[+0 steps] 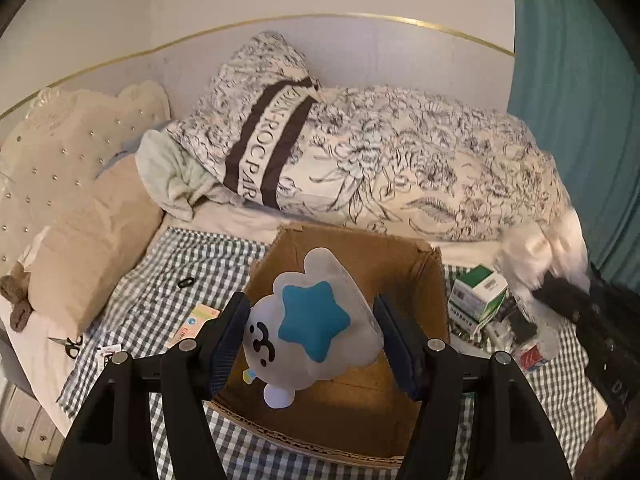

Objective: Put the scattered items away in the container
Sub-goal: 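Carry the plush in the left tool and the cloth in the right tool over the cardboard box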

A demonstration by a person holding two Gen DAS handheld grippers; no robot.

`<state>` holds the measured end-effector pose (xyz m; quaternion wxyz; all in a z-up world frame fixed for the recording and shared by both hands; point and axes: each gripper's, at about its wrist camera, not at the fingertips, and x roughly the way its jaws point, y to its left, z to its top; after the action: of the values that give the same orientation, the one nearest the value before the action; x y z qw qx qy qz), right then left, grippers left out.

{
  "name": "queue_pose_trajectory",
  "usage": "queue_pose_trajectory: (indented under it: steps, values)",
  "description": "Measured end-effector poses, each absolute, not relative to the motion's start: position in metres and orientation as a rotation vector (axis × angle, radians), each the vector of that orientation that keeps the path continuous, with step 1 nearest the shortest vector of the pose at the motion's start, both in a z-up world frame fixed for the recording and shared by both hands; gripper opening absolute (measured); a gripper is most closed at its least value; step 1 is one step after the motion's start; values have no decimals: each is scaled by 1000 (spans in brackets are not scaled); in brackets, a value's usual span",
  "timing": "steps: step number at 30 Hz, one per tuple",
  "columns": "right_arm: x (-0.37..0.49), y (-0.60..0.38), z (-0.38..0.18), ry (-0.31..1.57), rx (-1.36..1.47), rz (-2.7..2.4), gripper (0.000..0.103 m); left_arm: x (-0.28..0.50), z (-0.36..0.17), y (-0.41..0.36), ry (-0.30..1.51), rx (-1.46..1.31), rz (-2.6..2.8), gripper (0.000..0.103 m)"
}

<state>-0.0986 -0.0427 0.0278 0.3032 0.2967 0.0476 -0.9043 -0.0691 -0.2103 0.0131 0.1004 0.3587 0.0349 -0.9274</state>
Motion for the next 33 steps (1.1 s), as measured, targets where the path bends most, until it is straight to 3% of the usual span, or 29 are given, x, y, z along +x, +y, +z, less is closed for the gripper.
queue_pose_trajectory:
  steps: [33]
  values:
    - [-188,-132,-80,270,1124,-2272,17,-118,-89,-240,148,1381,-2647,66]
